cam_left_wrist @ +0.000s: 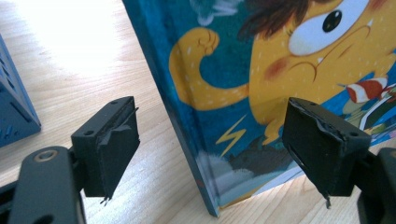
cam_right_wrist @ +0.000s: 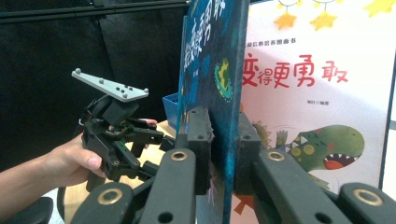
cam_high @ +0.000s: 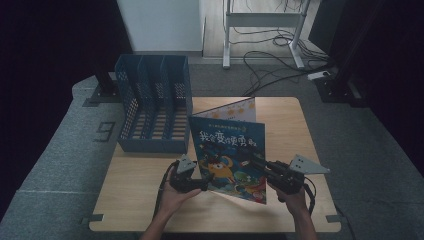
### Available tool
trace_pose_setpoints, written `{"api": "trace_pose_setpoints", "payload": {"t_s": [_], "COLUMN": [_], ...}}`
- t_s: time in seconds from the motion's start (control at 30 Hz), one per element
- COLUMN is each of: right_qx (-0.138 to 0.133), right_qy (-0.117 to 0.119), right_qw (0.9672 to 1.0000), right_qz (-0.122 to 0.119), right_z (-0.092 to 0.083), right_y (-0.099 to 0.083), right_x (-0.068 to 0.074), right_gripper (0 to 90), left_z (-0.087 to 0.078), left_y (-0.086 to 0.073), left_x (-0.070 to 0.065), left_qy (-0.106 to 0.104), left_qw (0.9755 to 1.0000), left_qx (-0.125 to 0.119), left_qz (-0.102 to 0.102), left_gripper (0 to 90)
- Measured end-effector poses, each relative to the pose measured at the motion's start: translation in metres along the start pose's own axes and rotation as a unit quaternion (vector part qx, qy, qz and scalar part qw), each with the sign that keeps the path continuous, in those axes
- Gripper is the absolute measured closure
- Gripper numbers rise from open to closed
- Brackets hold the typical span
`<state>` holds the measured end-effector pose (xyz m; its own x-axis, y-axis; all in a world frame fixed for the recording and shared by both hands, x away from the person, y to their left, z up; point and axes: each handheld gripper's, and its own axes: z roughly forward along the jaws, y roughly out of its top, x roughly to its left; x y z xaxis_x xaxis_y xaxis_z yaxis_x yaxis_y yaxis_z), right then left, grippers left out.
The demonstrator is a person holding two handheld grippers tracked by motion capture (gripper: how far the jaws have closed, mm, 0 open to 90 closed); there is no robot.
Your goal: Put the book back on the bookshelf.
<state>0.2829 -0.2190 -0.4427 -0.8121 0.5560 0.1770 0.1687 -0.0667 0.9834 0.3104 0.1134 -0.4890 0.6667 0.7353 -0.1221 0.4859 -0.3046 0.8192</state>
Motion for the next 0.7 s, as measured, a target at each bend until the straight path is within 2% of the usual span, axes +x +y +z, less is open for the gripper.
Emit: {"api": "trace_pose_setpoints", "payload": {"t_s": [0.27, 0.33, 0.43, 0.7], "right_qx": [0.002, 0.002, 0.005, 0.011], "right_qy": [-0.001, 0.000, 0.000, -0.003], "right_qw": [1.0000, 0.9999, 0.9999, 0.9998], "right_qz": [0.008, 0.015, 0.014, 0.018], "right_z": [-0.002, -0.003, -0.003, -0.005], "right_y": [-0.002, -0.003, -0.003, -0.005], "right_x": [-0.005, -0.006, -0.007, -0.012], "right_gripper": [79.3, 79.0, 78.8, 77.0], "left_z": [0.002, 0.001, 0.001, 0.003], "left_y": [0.008, 0.013, 0.015, 0.024], "left_x": [0.001, 0.001, 0.000, -0.007], "left_qy": [-0.013, -0.022, -0.026, -0.031], "left_qw": [0.9999, 0.9997, 0.9996, 0.9993], "left_qx": [-0.002, -0.007, -0.010, -0.012], "left_qz": [0.000, -0.006, -0.007, 0.015], "left_gripper": [18.4, 18.3, 18.3, 18.3]}}
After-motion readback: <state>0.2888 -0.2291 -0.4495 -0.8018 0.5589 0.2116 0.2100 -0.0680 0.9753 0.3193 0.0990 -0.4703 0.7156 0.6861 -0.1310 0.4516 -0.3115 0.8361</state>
